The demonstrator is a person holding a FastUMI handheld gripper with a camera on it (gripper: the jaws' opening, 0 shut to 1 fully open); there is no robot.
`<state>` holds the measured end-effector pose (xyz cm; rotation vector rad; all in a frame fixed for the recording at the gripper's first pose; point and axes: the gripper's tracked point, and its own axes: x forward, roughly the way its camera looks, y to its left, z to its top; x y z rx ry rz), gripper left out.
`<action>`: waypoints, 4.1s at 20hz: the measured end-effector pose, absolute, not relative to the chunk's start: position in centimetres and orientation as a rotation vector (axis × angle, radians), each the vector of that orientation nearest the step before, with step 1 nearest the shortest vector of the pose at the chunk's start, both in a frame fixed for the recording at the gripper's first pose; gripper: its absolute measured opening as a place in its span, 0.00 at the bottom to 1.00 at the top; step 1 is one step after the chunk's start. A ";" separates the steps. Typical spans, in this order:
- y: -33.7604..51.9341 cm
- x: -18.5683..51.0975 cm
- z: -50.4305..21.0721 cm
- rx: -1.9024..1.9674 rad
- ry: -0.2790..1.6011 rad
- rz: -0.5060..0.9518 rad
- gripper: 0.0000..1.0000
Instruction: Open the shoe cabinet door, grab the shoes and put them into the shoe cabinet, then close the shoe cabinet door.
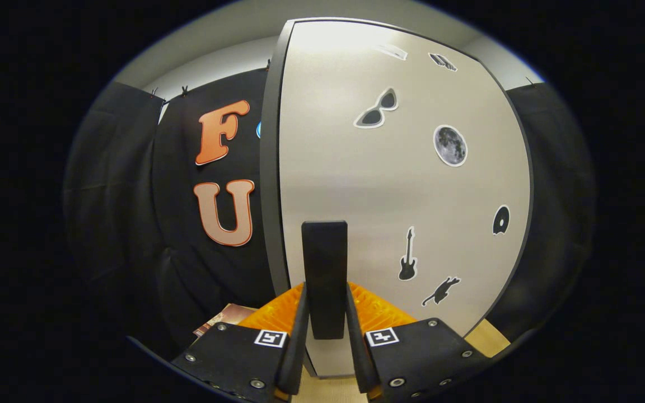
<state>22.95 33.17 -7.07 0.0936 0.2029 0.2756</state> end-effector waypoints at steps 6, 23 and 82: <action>32.6 21.4 -6.8 0.083 0.165 0.334 0.30; 26.6 15.1 -5.6 0.147 0.158 0.439 0.24; 21.1 14.6 -49.9 -0.160 0.873 0.287 0.62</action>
